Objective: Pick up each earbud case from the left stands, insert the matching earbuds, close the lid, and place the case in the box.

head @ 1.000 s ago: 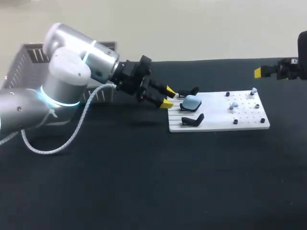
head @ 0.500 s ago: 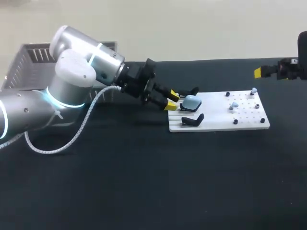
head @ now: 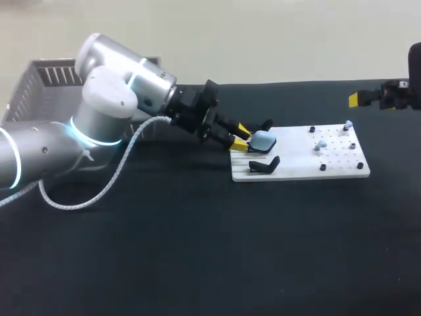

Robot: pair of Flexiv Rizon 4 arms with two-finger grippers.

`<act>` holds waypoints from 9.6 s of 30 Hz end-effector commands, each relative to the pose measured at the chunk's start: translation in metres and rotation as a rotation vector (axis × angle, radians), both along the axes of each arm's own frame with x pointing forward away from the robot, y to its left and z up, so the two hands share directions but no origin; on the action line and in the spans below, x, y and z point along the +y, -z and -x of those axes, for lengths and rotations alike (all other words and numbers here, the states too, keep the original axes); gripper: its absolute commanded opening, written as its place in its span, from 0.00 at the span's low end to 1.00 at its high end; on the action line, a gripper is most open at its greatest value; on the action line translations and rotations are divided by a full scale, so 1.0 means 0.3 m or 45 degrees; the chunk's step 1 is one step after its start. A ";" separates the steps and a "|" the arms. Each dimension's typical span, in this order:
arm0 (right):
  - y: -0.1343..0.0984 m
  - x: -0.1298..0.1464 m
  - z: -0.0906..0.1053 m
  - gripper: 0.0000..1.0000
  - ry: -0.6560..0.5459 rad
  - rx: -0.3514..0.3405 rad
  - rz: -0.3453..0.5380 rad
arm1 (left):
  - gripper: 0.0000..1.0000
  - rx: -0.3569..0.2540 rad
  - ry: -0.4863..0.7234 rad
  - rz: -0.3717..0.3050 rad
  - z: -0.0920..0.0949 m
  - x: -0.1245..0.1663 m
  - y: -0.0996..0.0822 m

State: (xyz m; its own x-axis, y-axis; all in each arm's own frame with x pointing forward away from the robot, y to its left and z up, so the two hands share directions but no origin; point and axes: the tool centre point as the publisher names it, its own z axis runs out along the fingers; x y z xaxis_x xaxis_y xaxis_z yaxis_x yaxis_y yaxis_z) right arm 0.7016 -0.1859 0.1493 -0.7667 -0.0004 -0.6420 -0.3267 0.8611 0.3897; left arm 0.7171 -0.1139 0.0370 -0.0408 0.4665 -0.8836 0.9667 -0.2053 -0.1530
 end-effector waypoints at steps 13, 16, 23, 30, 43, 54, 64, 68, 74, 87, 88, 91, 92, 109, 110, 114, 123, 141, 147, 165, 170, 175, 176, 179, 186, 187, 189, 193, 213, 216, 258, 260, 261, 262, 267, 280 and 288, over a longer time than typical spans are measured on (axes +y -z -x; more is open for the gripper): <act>-0.001 0.000 0.002 1.00 0.001 0.000 0.002 | 0.48 0.015 0.038 0.004 -0.018 -0.032 0.025; -0.001 0.000 0.002 1.00 0.001 0.000 0.002 | 0.47 0.013 0.042 0.003 -0.018 -0.037 0.026; -0.001 0.000 0.002 1.00 0.001 0.000 0.002 | 0.46 0.012 0.050 -0.005 -0.019 -0.054 0.028; -0.001 0.000 0.002 1.00 0.001 0.000 0.002 | 0.43 0.013 0.038 -0.014 -0.025 -0.062 0.033; -0.001 0.000 0.002 1.00 0.001 0.000 0.002 | 0.41 0.011 0.040 -0.009 -0.027 -0.086 0.042; -0.001 0.000 0.002 1.00 0.001 0.000 0.002 | 0.37 0.012 0.033 -0.008 -0.042 -0.094 0.046; -0.001 0.000 0.002 1.00 0.001 0.000 0.002 | 0.09 0.009 0.047 -0.008 -0.046 -0.110 0.049; -0.001 0.000 0.002 1.00 0.001 0.000 0.002 | 0.00 -0.001 0.054 -0.008 -0.039 -0.109 0.038; -0.001 0.000 0.002 1.00 0.001 0.000 0.002 | 0.00 -0.044 0.012 0.010 -0.028 -0.072 -0.010; -0.001 0.000 0.002 1.00 0.001 0.000 0.002 | 0.00 -0.098 -0.120 0.197 -0.013 0.053 -0.190; -0.001 0.000 0.002 1.00 0.001 0.000 0.002 | 0.00 -0.109 -0.130 0.214 -0.010 0.064 -0.211; -0.001 0.000 0.002 1.00 0.001 0.000 0.002 | 0.00 -0.135 -0.147 0.250 0.000 0.083 -0.256; -0.001 0.000 0.002 1.00 0.001 0.000 0.002 | 0.00 -0.137 -0.153 0.267 0.004 0.088 -0.264; -0.001 0.000 0.002 1.00 0.001 0.000 0.002 | 0.00 -0.089 -0.235 0.422 0.054 0.107 -0.343; -0.001 0.000 0.002 1.00 0.001 0.000 0.002 | 0.00 -0.084 -0.236 0.431 0.055 0.108 -0.344; -0.001 0.000 0.002 1.00 0.001 0.000 0.002 | 0.00 -0.076 -0.238 0.445 0.058 0.110 -0.342; -0.001 0.000 0.002 1.00 0.001 0.000 0.002 | 0.00 -0.059 -0.206 0.481 0.063 0.108 -0.328; -0.001 0.000 0.002 1.00 0.001 0.000 0.002 | 0.00 -0.100 -0.038 0.542 0.071 0.085 -0.345; -0.012 0.116 0.092 1.00 -0.148 -0.041 -0.016 | 0.00 -0.100 -0.038 0.542 0.071 0.085 -0.345; -0.144 0.421 0.305 1.00 -0.356 -0.006 -0.027 | 0.00 -0.100 -0.038 0.542 0.071 0.085 -0.345; -0.128 0.503 0.282 1.00 -0.368 -0.006 0.014 | 0.00 -0.100 -0.038 0.542 0.071 0.085 -0.345; -0.105 0.574 0.254 1.00 -0.395 -0.005 0.037 | 0.00 -0.100 -0.038 0.542 0.071 0.085 -0.345; -0.102 0.585 0.251 1.00 -0.395 -0.005 0.048 | 0.00 -0.100 -0.038 0.542 0.071 0.085 -0.345; -0.092 0.610 0.235 1.00 -0.400 -0.001 0.057 | 0.00 -0.100 -0.038 0.542 0.071 0.085 -0.345; -0.057 0.647 0.193 1.00 -0.414 0.030 0.020 | 0.00 -0.100 -0.038 0.542 0.071 0.085 -0.345; -0.055 0.652 0.187 1.00 -0.411 0.029 0.023 | 0.00 -0.100 -0.038 0.542 0.071 0.085 -0.345; -0.055 0.663 0.180 1.00 -0.419 0.032 0.011 | 0.00 -0.100 -0.038 0.542 0.071 0.085 -0.345; -0.051 0.685 0.161 1.00 -0.430 0.037 0.001 | 0.00 -0.100 -0.038 0.542 0.071 0.085 -0.345; -0.006 0.721 0.081 1.00 -0.425 0.091 -0.014 | 0.00 -0.100 -0.038 0.542 0.071 0.085 -0.345; -0.002 0.720 0.070 1.00 -0.414 0.087 -0.007 | 0.00 -0.100 -0.038 0.542 0.071 0.085 -0.345; 0.008 0.726 0.038 1.00 -0.369 0.099 0.019 | 0.00 -0.100 -0.038 0.542 0.071 0.085 -0.345; 0.015 0.722 0.026 1.00 -0.358 0.105 0.022 | 0.00 -0.100 -0.038 0.542 0.071 0.085 -0.345; 0.018 0.722 0.022 1.00 -0.357 0.106 0.023 | 0.00 -0.100 -0.038 0.542 0.071 0.085 -0.345; 0.020 0.721 0.020 1.00 -0.354 0.107 0.022 | 0.00 -0.100 -0.038 0.542 0.071 0.085 -0.345; 0.025 0.721 0.007 1.00 -0.343 0.108 0.027 | 0.00 -0.100 -0.038 0.542 0.071 0.085 -0.345; -0.088 0.674 0.029 1.00 -0.297 -0.053 0.077 | 0.00 -0.100 -0.038 0.542 0.071 0.085 -0.345; -0.130 0.568 0.052 1.00 -0.275 -0.052 0.450 | 0.00 -0.100 -0.038 0.542 0.071 0.085 -0.345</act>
